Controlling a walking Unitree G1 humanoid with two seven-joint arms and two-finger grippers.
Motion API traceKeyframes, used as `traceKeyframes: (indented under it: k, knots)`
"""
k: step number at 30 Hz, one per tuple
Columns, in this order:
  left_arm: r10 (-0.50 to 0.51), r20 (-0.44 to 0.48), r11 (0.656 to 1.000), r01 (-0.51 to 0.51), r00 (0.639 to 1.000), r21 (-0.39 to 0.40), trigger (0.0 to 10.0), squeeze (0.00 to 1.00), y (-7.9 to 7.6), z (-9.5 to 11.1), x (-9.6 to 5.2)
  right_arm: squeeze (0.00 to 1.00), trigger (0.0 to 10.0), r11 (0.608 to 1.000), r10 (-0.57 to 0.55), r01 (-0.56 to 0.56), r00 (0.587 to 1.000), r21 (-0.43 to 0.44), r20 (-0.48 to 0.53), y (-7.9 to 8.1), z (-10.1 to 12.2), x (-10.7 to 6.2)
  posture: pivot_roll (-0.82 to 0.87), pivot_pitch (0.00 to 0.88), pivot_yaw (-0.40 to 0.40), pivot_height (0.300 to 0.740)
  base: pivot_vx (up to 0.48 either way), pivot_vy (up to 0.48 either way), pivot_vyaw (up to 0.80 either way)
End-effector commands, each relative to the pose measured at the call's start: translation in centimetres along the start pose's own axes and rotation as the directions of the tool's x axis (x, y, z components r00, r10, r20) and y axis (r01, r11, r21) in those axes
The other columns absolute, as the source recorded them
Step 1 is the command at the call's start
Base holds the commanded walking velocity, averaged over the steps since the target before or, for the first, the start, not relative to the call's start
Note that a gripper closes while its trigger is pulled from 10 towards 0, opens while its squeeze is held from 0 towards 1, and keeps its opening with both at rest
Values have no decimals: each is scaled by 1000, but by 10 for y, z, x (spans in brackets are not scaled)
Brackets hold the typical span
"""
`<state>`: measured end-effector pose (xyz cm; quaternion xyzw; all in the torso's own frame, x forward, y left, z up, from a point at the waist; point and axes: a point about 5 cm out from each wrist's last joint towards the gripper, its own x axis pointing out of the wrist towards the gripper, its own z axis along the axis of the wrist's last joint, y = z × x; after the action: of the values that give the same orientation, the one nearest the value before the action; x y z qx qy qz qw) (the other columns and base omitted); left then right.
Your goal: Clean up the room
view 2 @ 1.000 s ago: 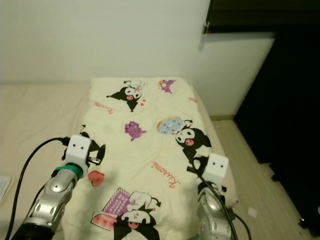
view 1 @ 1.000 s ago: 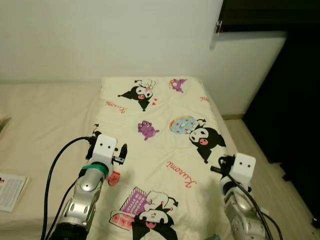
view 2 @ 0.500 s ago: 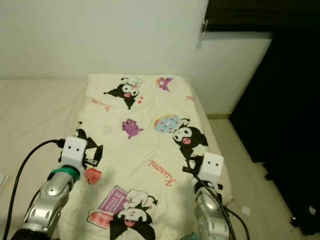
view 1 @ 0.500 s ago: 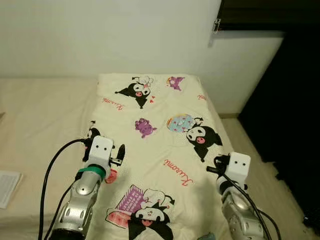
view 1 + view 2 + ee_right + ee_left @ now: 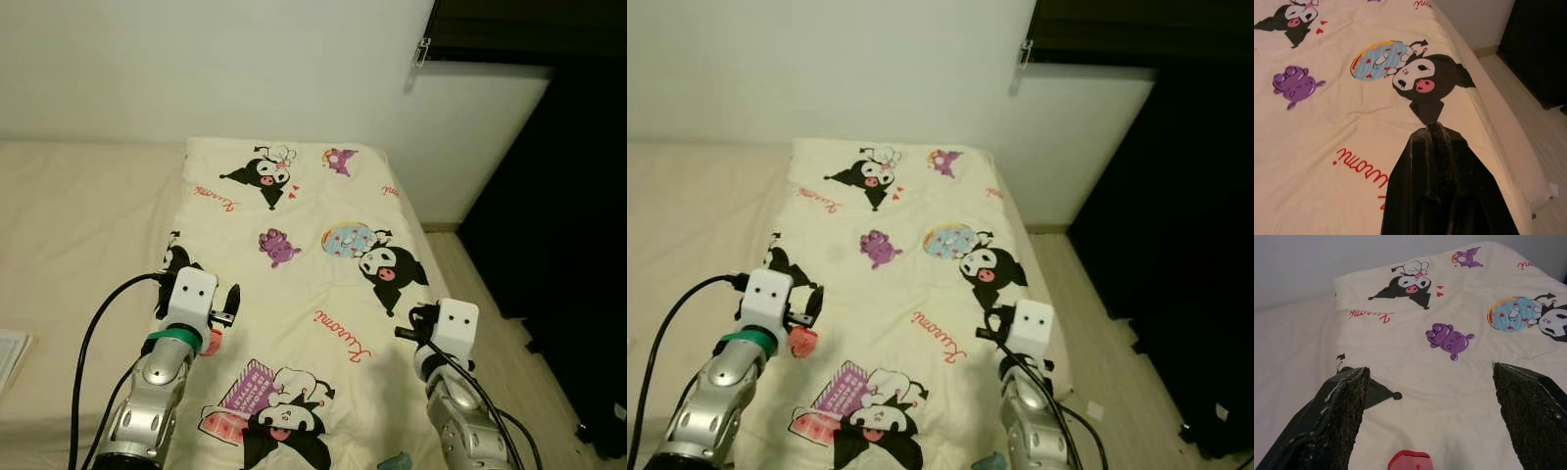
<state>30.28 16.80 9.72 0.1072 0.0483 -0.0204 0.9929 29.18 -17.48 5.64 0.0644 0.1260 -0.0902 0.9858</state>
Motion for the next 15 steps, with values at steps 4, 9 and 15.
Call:
traceKeyframes:
  k: [4,9,15]
  knots:
    - [4,-31,1000,-5,1000,-6,10000,0,0,-7,-2,0,10000,1000,2,-2,1000,-7,-29,-1,-5,-1,105,8,-35,740,-281,0,0]
    - [6,-36,1000,-7,999,-1,10000,0,2,-7,-1,0,10000,1000,-4,3,1000,-10,-31,-2,-4,0,105,6,-37,740,-208,0,0]
    - [11,-69,1000,-10,998,19,10000,0,2,-11,-1,0,10000,1000,2,-3,999,-12,-36,-2,-4,0,98,1,-42,740,0,0,0]
